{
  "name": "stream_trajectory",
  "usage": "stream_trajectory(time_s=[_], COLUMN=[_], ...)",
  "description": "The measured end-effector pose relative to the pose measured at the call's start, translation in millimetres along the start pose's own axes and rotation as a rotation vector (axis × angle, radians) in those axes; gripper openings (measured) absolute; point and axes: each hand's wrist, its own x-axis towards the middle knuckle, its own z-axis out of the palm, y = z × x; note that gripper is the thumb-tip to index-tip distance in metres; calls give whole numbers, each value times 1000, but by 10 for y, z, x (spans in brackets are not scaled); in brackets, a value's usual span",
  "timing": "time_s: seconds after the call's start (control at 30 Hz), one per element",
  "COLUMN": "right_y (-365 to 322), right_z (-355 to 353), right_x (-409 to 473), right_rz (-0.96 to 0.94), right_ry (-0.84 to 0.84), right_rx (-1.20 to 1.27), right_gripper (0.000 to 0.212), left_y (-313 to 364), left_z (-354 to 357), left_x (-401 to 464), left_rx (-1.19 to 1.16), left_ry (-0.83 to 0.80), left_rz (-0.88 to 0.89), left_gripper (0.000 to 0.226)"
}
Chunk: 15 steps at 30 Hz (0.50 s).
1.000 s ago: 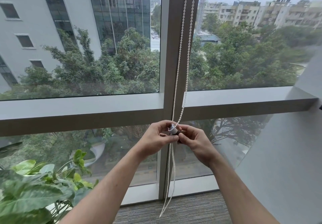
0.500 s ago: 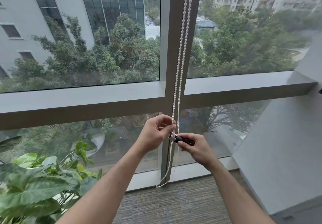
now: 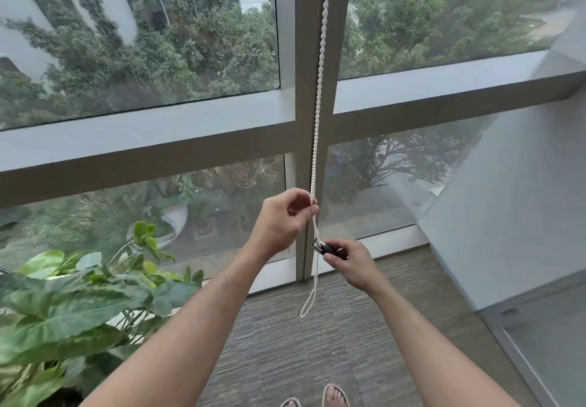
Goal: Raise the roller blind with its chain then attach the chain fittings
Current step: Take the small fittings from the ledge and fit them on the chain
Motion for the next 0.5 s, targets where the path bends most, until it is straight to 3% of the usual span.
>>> stream_trajectory(time_s=[0.5], right_y=[1190], right_z=[375], right_x=[-33], right_rz=[253], right_ry=[-70], right_rx=[-190], right_gripper=[25], left_y=[-588], left_z=[476], left_x=[-226], left_rx=[38], left_ry=[-4], left_rz=[-71], left_gripper=[7])
